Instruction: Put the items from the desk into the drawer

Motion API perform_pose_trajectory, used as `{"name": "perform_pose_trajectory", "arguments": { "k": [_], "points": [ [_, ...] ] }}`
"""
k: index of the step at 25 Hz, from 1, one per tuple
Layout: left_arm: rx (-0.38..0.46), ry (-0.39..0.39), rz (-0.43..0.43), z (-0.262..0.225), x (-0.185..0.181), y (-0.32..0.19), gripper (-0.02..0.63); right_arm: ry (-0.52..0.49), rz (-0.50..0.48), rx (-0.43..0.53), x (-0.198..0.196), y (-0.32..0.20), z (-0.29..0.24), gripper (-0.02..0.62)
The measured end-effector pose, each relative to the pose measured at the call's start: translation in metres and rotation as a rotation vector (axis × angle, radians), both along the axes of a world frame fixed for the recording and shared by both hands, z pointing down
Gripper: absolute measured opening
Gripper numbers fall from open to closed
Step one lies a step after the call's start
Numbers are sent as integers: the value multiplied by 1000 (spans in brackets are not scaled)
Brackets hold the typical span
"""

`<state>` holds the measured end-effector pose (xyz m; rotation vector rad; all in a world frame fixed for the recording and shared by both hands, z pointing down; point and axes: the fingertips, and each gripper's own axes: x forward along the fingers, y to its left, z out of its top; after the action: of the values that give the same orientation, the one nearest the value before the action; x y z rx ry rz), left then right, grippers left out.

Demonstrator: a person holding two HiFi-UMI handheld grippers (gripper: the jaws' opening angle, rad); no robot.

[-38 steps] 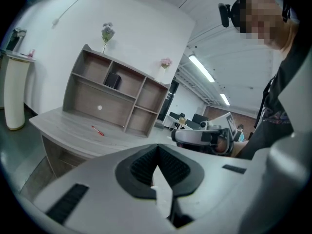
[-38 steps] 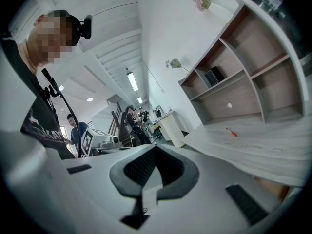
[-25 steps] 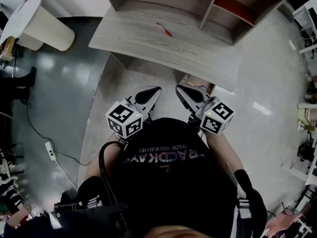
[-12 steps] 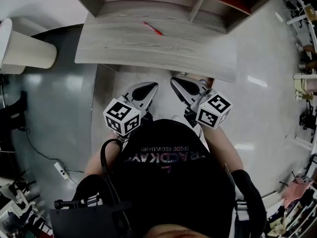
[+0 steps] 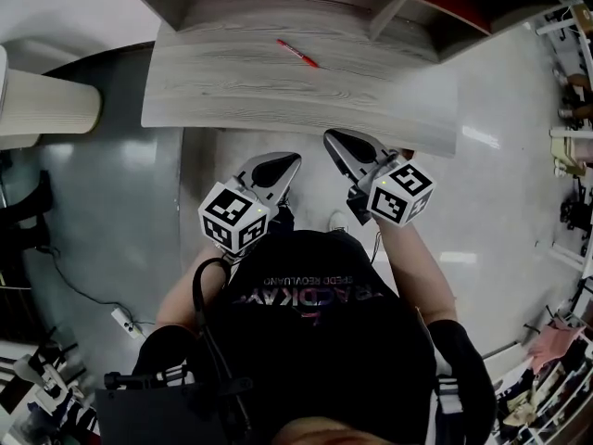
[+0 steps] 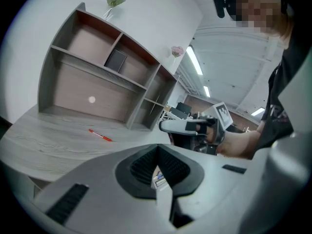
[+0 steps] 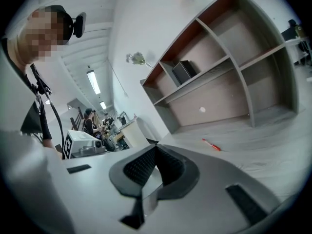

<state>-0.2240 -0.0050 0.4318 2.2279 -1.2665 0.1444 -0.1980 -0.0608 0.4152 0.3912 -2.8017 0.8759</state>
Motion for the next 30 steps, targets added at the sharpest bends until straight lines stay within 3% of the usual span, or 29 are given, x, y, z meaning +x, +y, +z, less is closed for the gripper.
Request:
{"name": "perform_pose_trajectory", "arguments": {
  "k": [4,15,20,30],
  "points": [
    [-22,-6,20,5,-11,11,11,33,7,-12,-17,-9,15,14],
    [-69,-2,39,14,-2,9,11,154,21,-27,-16,-66,59,15],
    [-82,-17,49,20,-7,11,11,328,-20,41,-31,-101,97,85],
    [-112,-72,65,31,1,15,11,753,-177,224,-43,-174,174,110]
  ]
}}
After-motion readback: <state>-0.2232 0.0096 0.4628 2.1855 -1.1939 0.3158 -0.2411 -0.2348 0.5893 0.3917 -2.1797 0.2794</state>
